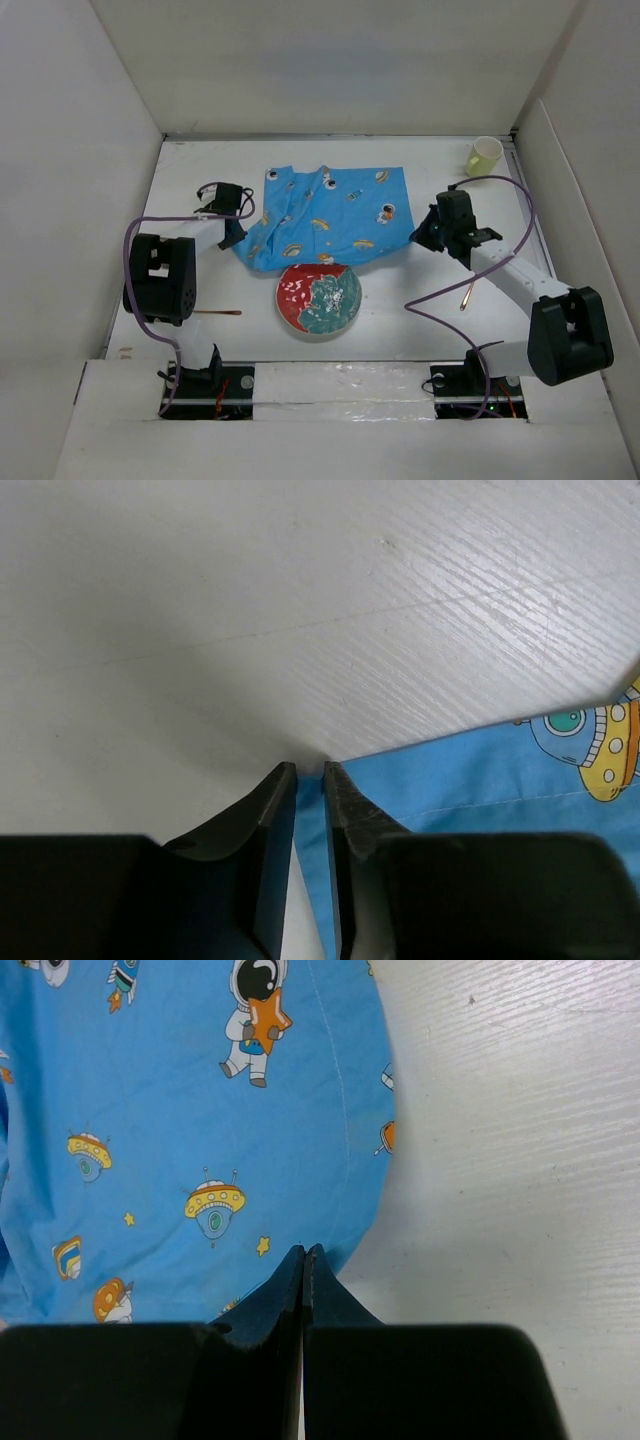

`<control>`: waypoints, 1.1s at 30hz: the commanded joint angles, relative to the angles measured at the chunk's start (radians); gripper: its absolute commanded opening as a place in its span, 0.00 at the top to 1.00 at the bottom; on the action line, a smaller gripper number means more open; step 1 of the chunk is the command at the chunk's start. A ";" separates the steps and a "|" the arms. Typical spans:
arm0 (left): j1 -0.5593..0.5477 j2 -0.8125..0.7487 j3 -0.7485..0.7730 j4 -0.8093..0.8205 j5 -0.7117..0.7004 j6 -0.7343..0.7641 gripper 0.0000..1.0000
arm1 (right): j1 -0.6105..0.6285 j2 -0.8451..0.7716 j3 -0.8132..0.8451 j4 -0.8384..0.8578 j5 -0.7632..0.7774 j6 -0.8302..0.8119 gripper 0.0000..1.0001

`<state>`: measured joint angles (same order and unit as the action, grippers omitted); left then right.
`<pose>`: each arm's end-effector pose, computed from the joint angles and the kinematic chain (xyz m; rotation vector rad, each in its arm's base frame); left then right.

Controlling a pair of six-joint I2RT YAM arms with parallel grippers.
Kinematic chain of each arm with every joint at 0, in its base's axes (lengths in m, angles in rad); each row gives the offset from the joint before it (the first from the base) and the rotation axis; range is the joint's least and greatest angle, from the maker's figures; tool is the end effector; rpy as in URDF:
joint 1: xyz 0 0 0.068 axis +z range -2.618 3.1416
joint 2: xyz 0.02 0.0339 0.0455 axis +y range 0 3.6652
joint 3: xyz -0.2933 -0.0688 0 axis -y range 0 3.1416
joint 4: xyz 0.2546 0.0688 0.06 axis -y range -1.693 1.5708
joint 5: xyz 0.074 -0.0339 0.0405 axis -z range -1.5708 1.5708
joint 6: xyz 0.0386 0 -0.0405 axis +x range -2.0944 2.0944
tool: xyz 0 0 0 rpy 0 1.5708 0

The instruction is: Set the dinner table for one person

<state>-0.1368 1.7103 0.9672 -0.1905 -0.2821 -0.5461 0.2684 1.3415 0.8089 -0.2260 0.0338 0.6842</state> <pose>0.3531 -0.0378 0.1866 -0.6105 2.3765 0.0572 0.2750 0.0743 0.2441 0.5060 2.3154 0.4317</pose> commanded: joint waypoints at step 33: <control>0.037 -0.408 0.865 -0.294 0.149 -0.069 1.00 | -0.011 -0.203 0.786 -0.259 0.092 -0.080 1.00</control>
<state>-0.1028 1.3125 1.7485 -0.4576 -0.1322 -0.6044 0.2626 1.1584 1.5028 -0.4191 0.0834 0.6285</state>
